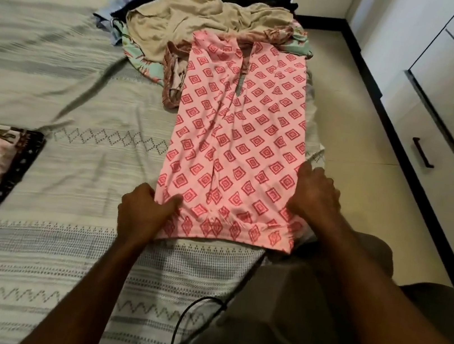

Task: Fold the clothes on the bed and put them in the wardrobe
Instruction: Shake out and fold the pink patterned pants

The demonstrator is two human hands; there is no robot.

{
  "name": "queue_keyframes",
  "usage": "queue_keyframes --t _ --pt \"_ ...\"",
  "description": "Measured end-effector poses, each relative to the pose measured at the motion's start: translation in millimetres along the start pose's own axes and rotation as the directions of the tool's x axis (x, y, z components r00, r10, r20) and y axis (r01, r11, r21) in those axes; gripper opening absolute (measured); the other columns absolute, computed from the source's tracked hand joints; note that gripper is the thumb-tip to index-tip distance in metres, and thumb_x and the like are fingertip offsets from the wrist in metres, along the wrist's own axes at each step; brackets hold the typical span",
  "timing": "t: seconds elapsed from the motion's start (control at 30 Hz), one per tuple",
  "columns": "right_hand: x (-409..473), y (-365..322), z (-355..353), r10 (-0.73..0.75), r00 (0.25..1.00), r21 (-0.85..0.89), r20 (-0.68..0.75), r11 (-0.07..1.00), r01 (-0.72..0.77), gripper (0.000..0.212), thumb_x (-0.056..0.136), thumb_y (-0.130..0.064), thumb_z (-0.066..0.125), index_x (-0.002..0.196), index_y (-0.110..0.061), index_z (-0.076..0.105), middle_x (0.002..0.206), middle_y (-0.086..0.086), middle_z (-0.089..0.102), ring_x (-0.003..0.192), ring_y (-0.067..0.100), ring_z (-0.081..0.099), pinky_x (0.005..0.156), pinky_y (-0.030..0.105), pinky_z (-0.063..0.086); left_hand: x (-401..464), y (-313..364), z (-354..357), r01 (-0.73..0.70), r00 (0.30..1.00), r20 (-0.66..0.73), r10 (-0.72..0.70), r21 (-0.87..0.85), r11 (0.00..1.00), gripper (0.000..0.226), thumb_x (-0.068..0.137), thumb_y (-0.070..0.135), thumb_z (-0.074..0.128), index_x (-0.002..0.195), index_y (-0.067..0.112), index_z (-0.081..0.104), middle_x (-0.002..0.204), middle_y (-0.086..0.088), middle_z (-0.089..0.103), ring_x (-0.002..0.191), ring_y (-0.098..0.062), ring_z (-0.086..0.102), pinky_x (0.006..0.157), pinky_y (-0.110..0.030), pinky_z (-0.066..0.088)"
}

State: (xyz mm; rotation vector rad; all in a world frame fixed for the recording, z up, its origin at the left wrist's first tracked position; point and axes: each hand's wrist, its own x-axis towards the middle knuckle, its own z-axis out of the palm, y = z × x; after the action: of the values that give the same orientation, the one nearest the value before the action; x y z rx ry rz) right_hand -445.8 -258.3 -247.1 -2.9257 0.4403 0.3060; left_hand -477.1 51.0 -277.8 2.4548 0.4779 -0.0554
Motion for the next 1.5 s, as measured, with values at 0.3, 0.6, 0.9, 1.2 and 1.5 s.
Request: queue_keyframes --t 0.3,0.6,0.9,1.2,1.5 --pt "9.1 -194.0 19.6 -0.517 0.853 0.358 0.064 0.81 0.464 0.026 0.102 -0.027 0.05 0.125 -0.023 0.061 0.124 0.011 0.062 0.101 0.027 0.063 0.079 0.034 0.053 -29.4 -23.5 4.5 0.011 0.999 0.041 -0.005 -0.153 0.988 0.031 0.069 0.03 0.087 0.091 0.017 0.068 0.083 0.001 0.073 0.075 -0.022 0.07 0.067 -0.034 0.053" --pt "32.5 -236.4 38.1 -0.498 0.865 0.204 0.061 0.855 0.478 0.024 0.088 -0.02 0.063 0.107 -0.007 0.066 0.11 0.013 0.067 0.103 0.032 0.066 0.079 0.033 0.052 -42.2 -30.2 9.5 -0.014 0.996 0.059 0.065 -0.615 0.788 0.034 0.076 0.003 0.081 0.1 0.026 0.072 0.091 0.003 0.078 0.083 -0.017 0.075 0.075 -0.048 0.062" --pt "68.7 -111.4 -41.8 -0.316 0.948 0.708 0.035 0.678 0.2 0.018 0.085 0.002 0.066 0.098 -0.006 0.076 0.086 0.011 0.072 0.065 0.018 0.067 0.054 0.027 0.057 -41.1 74.8 41.0 -0.367 0.874 0.025 0.485 -0.62 0.693 0.038 0.07 0.019 0.069 0.107 0.016 0.073 0.096 0.005 0.072 0.088 -0.013 0.07 0.075 -0.026 0.057" --pt "78.7 12.6 -23.9 -0.14 0.988 0.58 0.069 0.811 0.074 0.017 0.081 -0.006 0.071 0.087 -0.021 0.076 0.095 0.003 0.074 0.081 0.017 0.07 0.078 0.035 0.061 -67.6 138.7 108.7 -0.659 0.497 0.522 0.693 -0.292 0.693 0.039 0.081 0.021 0.07 0.063 0.03 0.037 0.075 0.016 0.037 0.07 -0.011 0.042 0.057 -0.013 0.026" --pt "84.2 15.7 -6.1 -0.232 0.969 0.483 0.091 0.861 0.161 0.026 0.081 -0.007 0.072 0.104 -0.019 0.071 0.123 0.007 0.064 0.106 0.021 0.062 0.088 0.036 0.056 -24.8 139.8 95.0 -0.438 0.448 0.704 0.55 -0.363 0.822 0.043 0.083 0.029 0.082 0.12 0.013 0.07 0.104 -0.002 0.075 0.09 -0.012 0.072 0.083 -0.025 0.059"
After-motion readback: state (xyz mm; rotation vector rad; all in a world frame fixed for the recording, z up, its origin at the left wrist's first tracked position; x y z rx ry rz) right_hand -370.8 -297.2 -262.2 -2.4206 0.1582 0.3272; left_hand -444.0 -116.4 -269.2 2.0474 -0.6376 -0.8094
